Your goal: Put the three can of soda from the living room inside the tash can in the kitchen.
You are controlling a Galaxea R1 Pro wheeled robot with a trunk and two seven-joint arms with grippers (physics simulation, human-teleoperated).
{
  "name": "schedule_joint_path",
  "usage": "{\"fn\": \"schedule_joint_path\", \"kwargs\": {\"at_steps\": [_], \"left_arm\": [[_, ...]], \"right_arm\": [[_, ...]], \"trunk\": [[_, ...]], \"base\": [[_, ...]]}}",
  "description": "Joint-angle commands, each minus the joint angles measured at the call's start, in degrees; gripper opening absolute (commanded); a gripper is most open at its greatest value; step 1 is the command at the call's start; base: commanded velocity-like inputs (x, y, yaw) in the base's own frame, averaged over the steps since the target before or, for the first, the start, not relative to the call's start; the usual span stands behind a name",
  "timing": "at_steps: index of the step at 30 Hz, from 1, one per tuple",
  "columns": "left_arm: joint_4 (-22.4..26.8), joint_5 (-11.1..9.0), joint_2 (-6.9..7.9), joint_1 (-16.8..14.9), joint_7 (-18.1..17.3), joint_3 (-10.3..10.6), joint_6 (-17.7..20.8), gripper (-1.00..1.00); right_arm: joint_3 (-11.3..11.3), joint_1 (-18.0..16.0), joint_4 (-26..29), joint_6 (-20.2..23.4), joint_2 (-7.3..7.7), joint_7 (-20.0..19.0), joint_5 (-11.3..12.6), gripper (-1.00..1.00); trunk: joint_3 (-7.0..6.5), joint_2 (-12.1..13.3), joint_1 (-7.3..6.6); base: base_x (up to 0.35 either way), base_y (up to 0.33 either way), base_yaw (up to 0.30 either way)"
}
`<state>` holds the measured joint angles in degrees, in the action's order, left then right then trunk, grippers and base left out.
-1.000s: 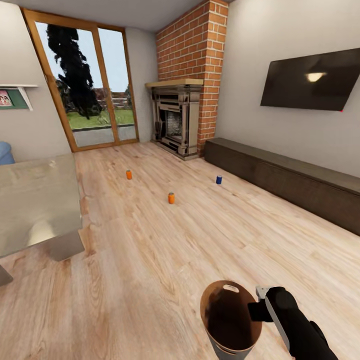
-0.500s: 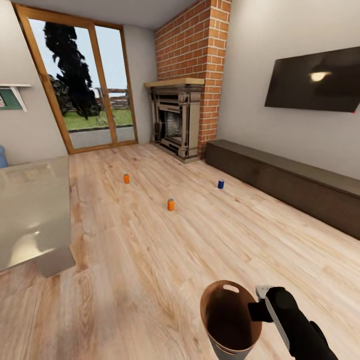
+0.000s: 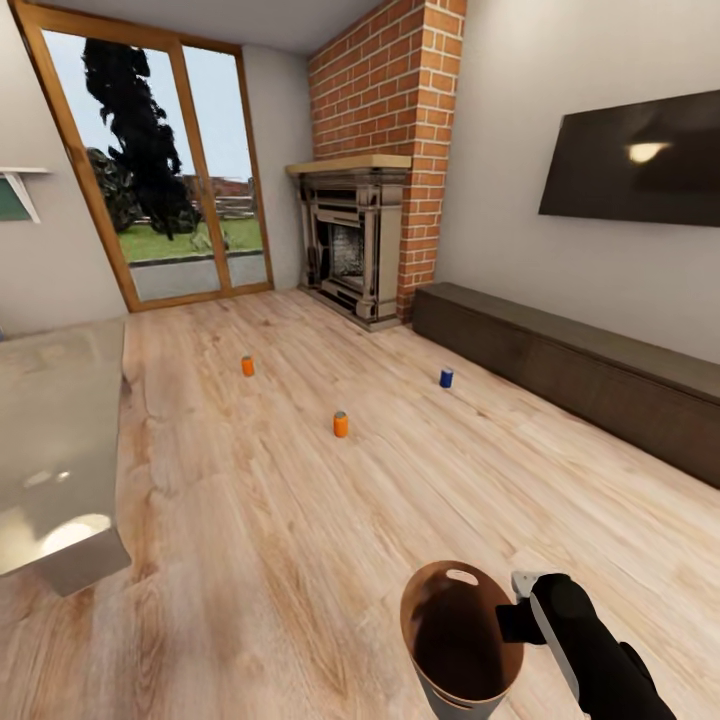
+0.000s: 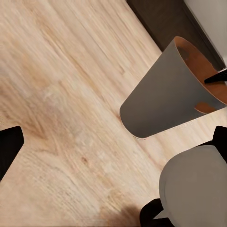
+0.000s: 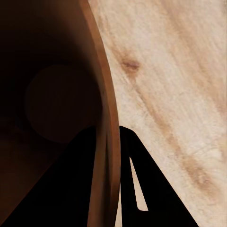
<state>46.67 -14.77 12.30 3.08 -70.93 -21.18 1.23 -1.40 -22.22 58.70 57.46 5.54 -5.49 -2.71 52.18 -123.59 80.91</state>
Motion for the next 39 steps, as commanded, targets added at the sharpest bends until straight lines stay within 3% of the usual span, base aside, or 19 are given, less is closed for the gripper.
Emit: {"fn": "schedule_joint_path", "kwargs": {"at_steps": [1, 13, 29, 39], "left_arm": [[0.0, 0.0, 0.0, 0.0, 0.0, 0.0, 0.0, 1.0], [0.0, 0.0, 0.0, 0.0, 0.0, 0.0, -0.02, 1.0], [0.0, 0.0, 0.03, 0.01, 0.0, 0.0, 0.0, 1.0], [0.0, 0.0, 0.09, 0.0, 0.0, 0.0, 0.0, 1.0]], "right_arm": [[0.0, -0.02, 0.01, 0.02, -0.01, -0.31, 0.96, -1.0], [0.0, -0.02, 0.01, 0.02, -0.01, -0.31, 0.96, -1.0], [0.0, -0.02, 0.01, 0.02, -0.01, -0.31, 0.96, -1.0], [0.0, -0.02, 0.01, 0.02, -0.01, -0.31, 0.96, -1.0]], "trunk": [[-0.01, 0.0, 0.0], [-0.01, 0.0, 0.0], [-0.01, 0.0, 0.0], [-0.01, 0.0, 0.0]], "base": [[0.347, 0.0, 0.0], [0.346, -0.002, 0.0], [0.302, -0.19, -0.001], [0.339, -0.042, -0.129]]}}
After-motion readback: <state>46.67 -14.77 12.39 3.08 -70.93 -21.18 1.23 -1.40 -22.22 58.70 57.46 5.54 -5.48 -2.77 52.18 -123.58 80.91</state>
